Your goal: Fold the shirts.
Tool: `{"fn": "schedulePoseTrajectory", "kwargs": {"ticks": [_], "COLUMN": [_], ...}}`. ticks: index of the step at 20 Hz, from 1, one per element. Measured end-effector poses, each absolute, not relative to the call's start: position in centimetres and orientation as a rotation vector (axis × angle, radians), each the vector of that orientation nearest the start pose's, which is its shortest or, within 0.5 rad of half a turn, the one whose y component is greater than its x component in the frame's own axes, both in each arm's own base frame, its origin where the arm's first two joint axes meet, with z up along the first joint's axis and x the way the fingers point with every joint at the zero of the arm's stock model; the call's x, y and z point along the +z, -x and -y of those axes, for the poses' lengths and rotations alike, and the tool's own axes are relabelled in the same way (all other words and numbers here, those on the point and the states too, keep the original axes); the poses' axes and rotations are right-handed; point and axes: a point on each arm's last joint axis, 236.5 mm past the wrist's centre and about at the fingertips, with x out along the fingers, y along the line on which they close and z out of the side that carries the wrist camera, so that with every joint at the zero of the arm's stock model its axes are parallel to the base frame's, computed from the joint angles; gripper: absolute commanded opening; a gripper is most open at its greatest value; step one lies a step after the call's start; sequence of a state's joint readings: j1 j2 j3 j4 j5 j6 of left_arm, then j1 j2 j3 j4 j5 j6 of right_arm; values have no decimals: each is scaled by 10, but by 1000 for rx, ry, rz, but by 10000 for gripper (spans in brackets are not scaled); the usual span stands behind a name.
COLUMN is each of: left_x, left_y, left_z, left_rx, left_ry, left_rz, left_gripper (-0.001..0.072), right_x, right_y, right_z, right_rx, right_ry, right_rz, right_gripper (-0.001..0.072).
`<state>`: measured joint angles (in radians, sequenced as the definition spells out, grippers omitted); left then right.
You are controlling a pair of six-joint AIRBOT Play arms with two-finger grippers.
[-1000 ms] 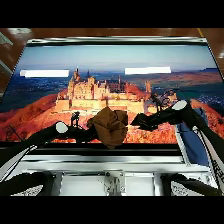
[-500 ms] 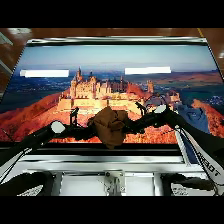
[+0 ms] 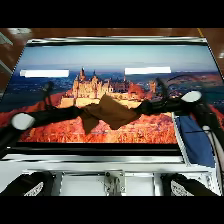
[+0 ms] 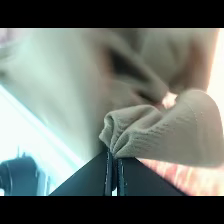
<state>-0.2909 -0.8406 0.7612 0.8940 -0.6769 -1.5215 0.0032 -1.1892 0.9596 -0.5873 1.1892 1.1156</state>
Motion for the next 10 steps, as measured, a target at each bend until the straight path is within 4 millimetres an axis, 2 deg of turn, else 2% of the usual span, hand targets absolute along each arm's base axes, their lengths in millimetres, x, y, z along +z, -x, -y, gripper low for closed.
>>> {"fn": "schedulePoseTrajectory", "kwargs": {"ticks": [3,6,8,10], "left_x": [222,325,377,412], "left_y": [-331,-306,-284,-262], "left_z": [176,161,152,139], "left_rx": [-529,-567,-580,-563], "left_ry": [482,451,412,345], "left_rz": [-508,-259,-127,-29], "left_gripper": [40,40,40,40], "right_x": [163,258,310,348], "right_y": [-349,-335,-319,-304], "right_z": [-175,-173,-169,-159], "right_rx": [787,811,800,751], "right_ry": [-454,-360,-293,-224], "right_rz": [-865,-637,-513,-426], "right_gripper": [70,70,70,70]}}
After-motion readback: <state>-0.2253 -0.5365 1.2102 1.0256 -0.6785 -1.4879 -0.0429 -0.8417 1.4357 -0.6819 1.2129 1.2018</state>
